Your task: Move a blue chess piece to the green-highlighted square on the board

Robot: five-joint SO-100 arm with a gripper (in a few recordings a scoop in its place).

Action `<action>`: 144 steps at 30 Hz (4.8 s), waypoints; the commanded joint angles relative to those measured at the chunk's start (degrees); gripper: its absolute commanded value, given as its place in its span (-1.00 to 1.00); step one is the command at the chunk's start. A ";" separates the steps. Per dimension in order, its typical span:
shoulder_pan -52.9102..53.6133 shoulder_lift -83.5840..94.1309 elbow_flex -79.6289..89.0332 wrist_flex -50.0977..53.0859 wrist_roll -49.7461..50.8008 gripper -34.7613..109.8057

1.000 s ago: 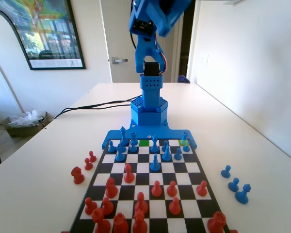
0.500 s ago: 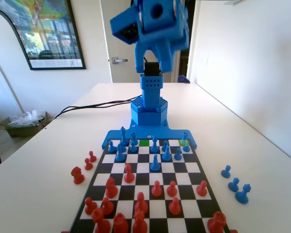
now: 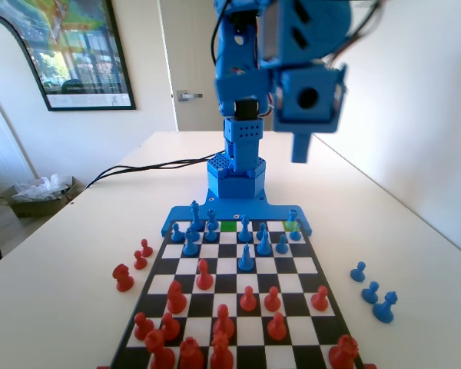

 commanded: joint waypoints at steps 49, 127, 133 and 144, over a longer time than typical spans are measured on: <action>-10.02 4.13 34.10 -34.28 2.02 -0.38; 3.52 22.15 45.18 -26.72 -10.72 -0.50; 8.53 27.95 47.20 -22.59 -14.59 -0.50; 16.44 35.24 49.39 -17.67 -18.54 -0.50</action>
